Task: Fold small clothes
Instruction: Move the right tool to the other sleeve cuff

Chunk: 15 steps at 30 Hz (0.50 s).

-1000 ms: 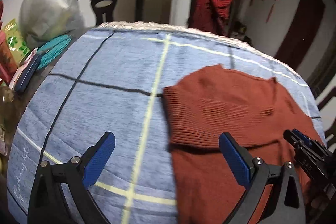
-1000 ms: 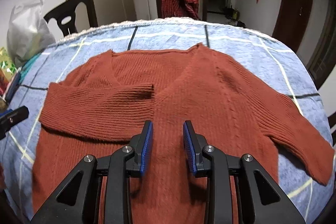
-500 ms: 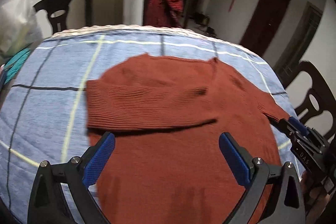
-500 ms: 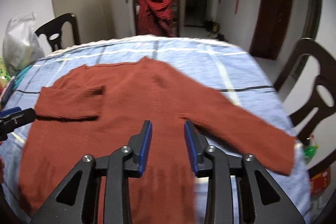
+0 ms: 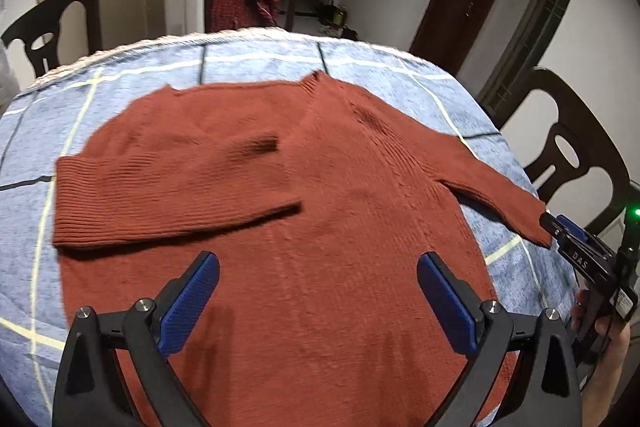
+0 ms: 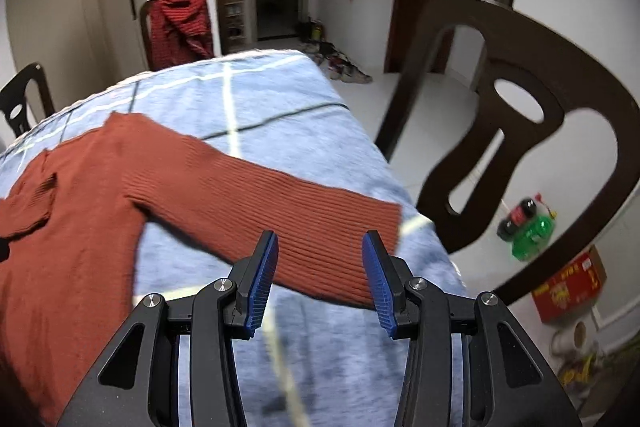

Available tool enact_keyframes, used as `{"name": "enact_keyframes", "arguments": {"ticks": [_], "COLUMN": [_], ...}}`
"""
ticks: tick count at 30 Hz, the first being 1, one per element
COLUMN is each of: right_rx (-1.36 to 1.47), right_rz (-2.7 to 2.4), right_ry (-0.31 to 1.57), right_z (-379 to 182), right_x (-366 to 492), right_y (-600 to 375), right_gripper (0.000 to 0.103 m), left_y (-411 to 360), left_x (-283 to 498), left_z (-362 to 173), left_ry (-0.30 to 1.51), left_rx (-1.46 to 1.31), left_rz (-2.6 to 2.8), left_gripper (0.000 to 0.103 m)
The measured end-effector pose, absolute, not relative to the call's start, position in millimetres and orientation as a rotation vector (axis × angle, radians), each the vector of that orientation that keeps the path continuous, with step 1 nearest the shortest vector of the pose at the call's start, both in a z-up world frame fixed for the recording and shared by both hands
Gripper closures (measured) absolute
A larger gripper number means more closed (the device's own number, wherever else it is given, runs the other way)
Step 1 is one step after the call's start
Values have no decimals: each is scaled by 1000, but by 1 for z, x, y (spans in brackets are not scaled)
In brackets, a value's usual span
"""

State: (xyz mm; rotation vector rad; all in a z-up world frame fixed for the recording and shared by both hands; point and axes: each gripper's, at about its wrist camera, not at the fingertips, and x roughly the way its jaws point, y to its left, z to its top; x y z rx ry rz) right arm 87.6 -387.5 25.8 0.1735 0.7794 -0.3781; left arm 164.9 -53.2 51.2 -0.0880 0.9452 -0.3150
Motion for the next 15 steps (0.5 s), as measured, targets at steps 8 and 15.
{"name": "enact_keyframes", "arguments": {"ticks": [8, 15], "right_rx": [232, 218], "right_rz": [-402, -407], "right_ry": [822, 828], "right_z": [8, 6], "right_x": [89, 92], "right_y": [-411, -412], "right_gripper": [58, 57], "left_y": [-80, -93], "left_x": [169, 172], "left_z": [40, 28], "left_ry": [964, 997], "left_rx": [-30, -20], "left_rz": [-332, -349], "left_gripper": [3, 3]}}
